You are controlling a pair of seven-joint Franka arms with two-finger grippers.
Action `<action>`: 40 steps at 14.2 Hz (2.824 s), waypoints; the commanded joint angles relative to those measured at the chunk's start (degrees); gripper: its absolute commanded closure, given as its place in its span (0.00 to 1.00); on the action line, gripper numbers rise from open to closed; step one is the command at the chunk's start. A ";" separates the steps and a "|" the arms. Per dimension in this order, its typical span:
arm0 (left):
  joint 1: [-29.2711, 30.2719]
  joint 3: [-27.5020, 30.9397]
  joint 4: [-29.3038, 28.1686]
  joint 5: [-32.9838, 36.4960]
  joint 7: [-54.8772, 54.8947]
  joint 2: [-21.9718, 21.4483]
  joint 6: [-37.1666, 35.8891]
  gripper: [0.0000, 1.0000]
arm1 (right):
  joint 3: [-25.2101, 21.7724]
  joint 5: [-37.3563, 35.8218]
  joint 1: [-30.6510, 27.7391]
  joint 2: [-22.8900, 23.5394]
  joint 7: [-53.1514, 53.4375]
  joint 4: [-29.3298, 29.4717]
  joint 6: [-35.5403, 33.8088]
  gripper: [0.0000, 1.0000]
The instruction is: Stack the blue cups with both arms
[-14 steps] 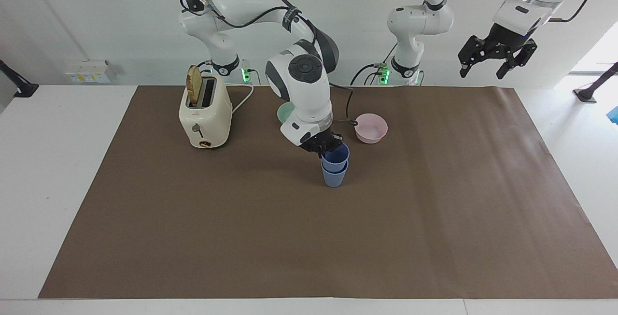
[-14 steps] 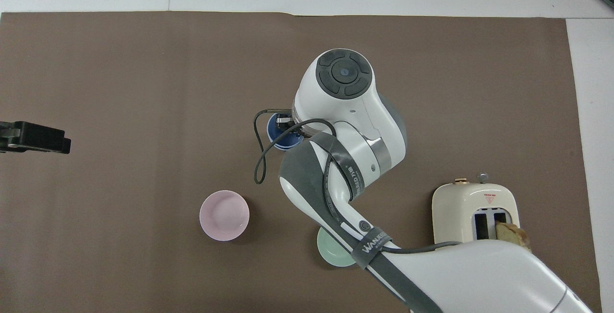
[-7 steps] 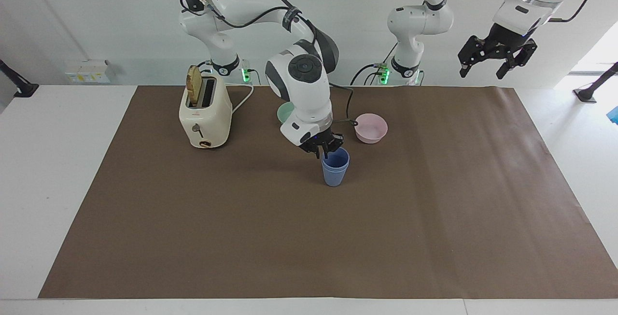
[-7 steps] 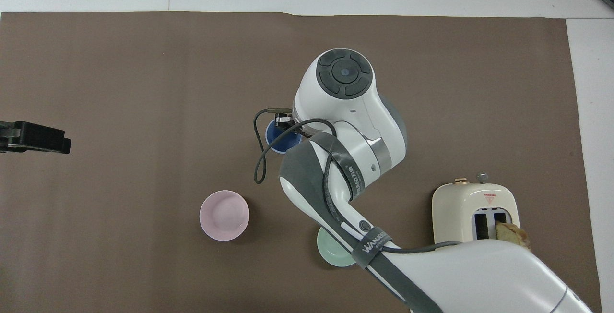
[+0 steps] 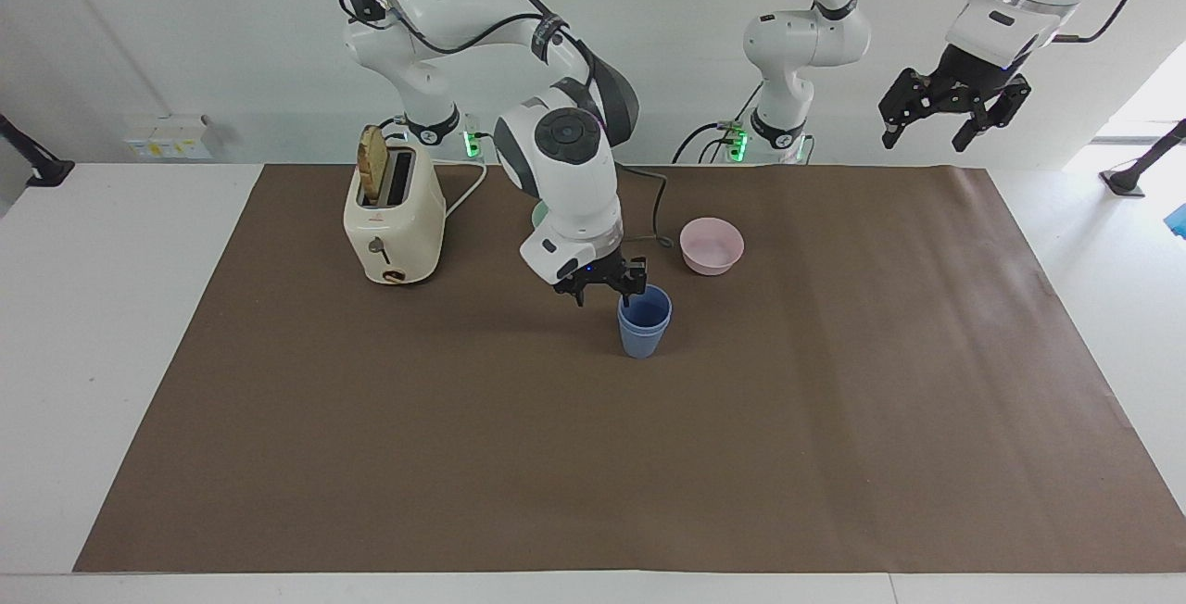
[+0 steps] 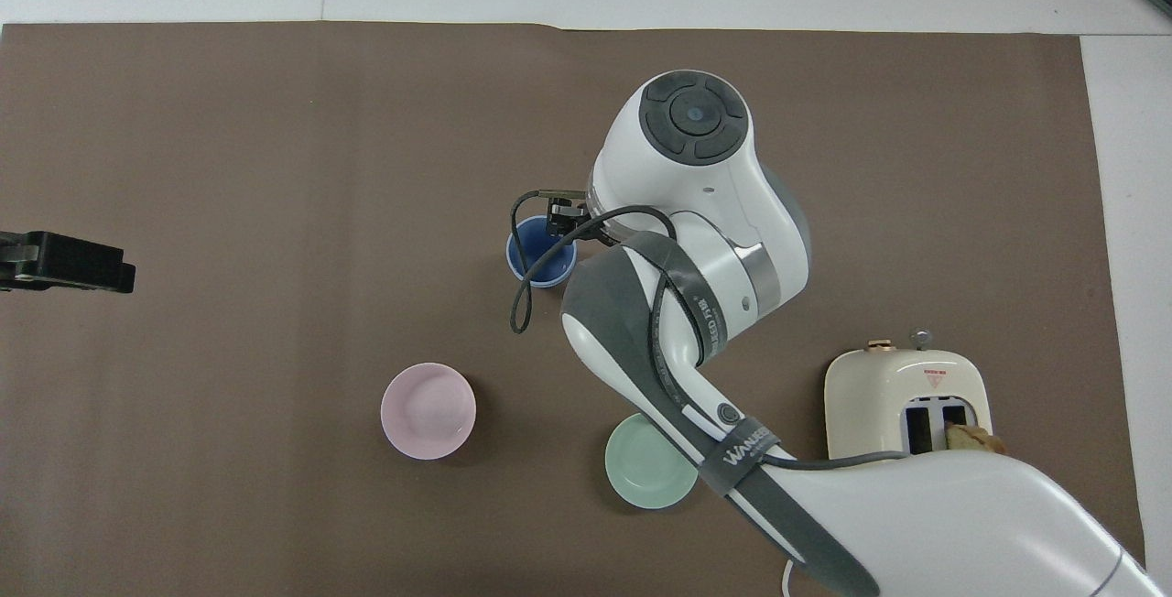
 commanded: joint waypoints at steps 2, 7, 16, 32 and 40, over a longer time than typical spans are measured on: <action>0.65 -0.28 1.12 -0.51 0.57 0.30 -1.31 0.00 | 0.45 -0.50 -5.92 -4.58 -5.96 0.03 -5.84 0.00; 0.65 -0.28 1.12 -0.51 0.57 0.30 -1.31 0.00 | 0.45 -3.13 -12.95 -10.03 -17.46 -0.15 -13.22 0.00; 0.65 -0.28 1.12 -0.51 0.57 0.30 -1.31 0.00 | 0.27 -5.33 -24.73 -18.21 -32.59 -0.41 -19.65 0.00; 0.65 -0.28 1.12 -0.51 0.57 0.30 -1.31 0.00 | -0.17 -4.01 -29.39 -23.05 -34.18 -0.41 -23.52 0.00; 0.65 -0.28 1.12 -0.51 0.57 0.30 -1.31 0.00 | -0.78 -3.75 -29.49 -23.40 -34.09 -0.23 -23.52 0.00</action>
